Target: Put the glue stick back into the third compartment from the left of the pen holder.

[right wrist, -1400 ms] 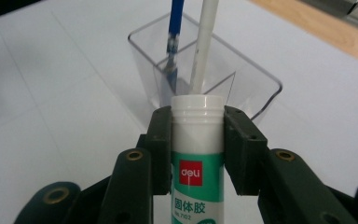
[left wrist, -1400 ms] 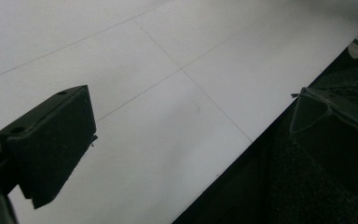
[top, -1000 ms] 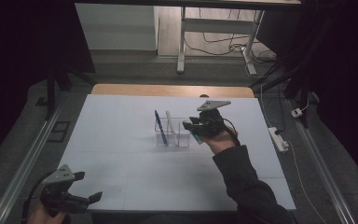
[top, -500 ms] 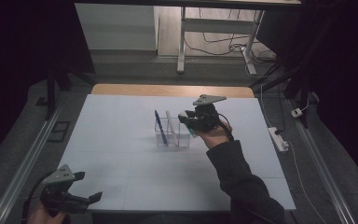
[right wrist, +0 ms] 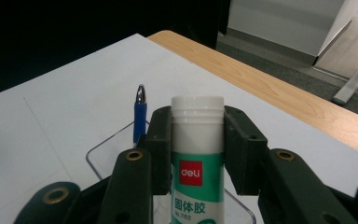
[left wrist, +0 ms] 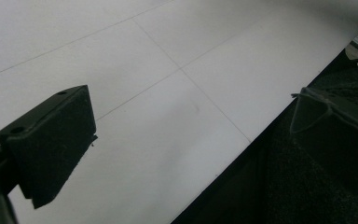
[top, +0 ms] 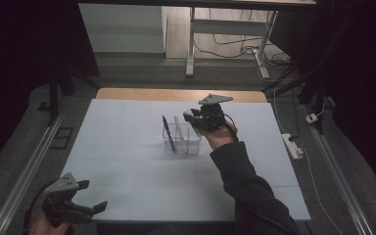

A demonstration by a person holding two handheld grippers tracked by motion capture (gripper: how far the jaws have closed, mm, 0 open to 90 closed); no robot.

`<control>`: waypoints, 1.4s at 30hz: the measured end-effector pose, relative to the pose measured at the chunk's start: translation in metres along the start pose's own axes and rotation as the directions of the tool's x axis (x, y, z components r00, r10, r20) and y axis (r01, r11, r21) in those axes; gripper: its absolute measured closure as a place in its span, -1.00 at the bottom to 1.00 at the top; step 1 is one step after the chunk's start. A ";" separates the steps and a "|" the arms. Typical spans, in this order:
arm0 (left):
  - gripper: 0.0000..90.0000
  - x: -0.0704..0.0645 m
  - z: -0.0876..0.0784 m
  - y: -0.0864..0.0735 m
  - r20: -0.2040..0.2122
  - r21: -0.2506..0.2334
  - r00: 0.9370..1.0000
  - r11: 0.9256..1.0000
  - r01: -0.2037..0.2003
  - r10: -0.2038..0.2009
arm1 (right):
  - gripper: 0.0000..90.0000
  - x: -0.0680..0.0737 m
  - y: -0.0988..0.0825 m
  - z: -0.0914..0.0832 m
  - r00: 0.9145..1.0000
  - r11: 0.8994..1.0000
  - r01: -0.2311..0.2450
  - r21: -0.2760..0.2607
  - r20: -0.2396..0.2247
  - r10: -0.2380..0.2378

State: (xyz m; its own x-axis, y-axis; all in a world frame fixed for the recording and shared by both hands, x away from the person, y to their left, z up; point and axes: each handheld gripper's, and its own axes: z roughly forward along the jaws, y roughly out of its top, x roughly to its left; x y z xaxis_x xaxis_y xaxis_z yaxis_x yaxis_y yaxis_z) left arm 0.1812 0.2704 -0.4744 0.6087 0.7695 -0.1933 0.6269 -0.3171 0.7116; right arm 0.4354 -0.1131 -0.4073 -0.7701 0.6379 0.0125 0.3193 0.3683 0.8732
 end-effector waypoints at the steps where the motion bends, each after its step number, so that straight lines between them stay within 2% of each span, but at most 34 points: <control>1: -0.99 0.000 0.000 0.000 0.000 0.000 1.000 1.000 0.000 0.000 | 0.45 -0.001 0.000 0.002 1.000 1.000 -0.003 -0.002 0.002 0.003; 6: -0.99 0.000 0.000 0.000 0.000 0.000 1.000 1.000 -0.001 0.001 | 0.45 -0.003 -0.005 0.011 1.000 1.000 -0.013 -0.014 0.028 0.013; 16: -0.99 -0.001 0.000 0.000 0.000 -0.001 1.000 1.000 -0.004 0.004 | 0.45 0.000 -0.014 0.024 1.000 1.000 -0.001 -0.019 0.030 0.002; 18: -0.99 -0.001 0.000 0.000 0.000 0.000 1.000 1.000 -0.006 0.006 | 0.45 0.000 -0.016 0.026 1.000 1.000 -0.003 -0.023 0.018 0.003; 30: -0.99 -0.001 0.000 0.000 0.000 0.001 1.000 1.000 -0.013 0.013 | 0.45 0.004 -0.029 0.031 0.999 0.999 0.031 0.022 0.027 -0.032; 35: -0.99 -0.002 0.000 0.000 0.000 0.003 1.000 1.000 -0.016 0.016 | 0.43 0.007 -0.033 0.030 0.997 0.997 0.063 0.053 0.036 -0.065; 42: -0.99 -0.002 0.000 0.000 -0.001 0.004 1.000 1.000 -0.016 0.016 | 0.24 0.004 -0.032 0.024 0.998 0.996 0.045 0.071 0.042 -0.048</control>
State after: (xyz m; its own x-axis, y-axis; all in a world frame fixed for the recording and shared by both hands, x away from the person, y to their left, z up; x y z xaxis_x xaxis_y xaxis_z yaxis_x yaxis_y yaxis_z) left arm 0.1801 0.2690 -0.4741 0.6185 0.7647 -0.1810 0.6188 -0.3320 0.7120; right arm 0.4356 -0.1058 -0.4466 -0.7609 0.6469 -0.0501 0.3227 0.4442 0.8358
